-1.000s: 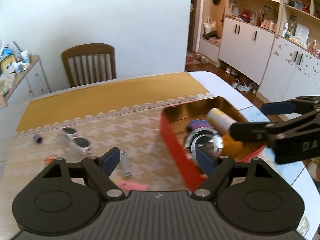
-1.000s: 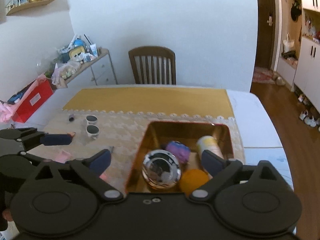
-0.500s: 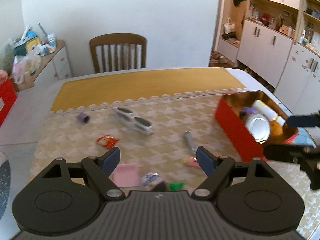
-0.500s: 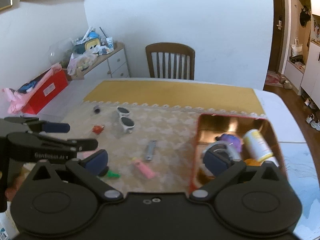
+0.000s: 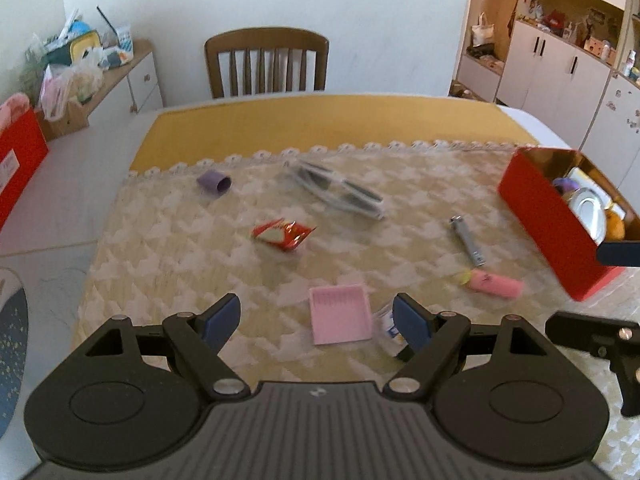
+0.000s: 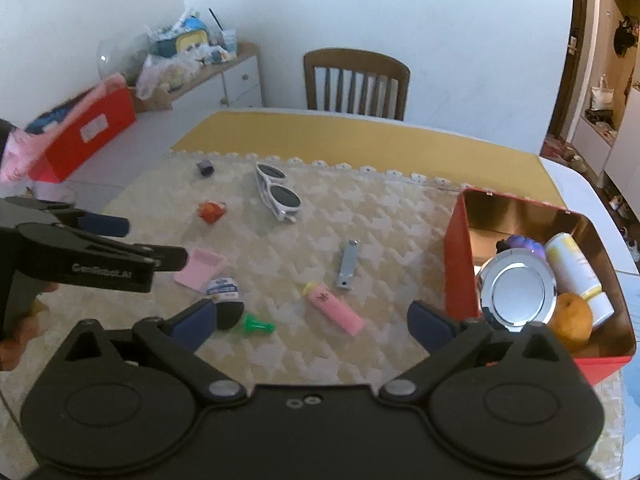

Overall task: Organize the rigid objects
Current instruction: 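Move both grippers back toward the remaining items on the cloth, then grasp the pink comb with the left gripper while the right gripper grasps the pink lighter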

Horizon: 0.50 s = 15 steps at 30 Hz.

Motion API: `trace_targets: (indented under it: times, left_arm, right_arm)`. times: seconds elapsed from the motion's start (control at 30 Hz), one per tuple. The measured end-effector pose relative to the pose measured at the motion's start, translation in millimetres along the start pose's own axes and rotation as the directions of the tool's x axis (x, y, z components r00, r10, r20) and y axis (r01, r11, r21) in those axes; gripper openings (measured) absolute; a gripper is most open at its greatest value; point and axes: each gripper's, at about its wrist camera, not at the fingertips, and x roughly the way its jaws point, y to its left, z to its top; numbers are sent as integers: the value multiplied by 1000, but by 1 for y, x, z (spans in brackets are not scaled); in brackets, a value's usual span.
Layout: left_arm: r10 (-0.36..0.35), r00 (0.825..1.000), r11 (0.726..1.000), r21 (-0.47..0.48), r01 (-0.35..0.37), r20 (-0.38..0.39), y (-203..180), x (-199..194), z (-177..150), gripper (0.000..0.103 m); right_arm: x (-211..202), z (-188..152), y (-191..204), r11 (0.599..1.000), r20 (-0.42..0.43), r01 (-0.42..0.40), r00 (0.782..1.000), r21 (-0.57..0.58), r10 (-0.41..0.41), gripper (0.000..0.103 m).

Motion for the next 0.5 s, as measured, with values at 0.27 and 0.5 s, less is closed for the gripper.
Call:
trace_targets:
  times: [0.27,0.5]
  left_arm:
    - [-7,999,1000,-10,6,-41,5,27,-3,83]
    - [-17,998,1000,-14,16,-56,6,44,2,83]
  right_arm:
    - [31,2,-8,999,-64,34,997,3,-33,90]
    - [53,7,-11,999,-105,29,994,-42,-33,81]
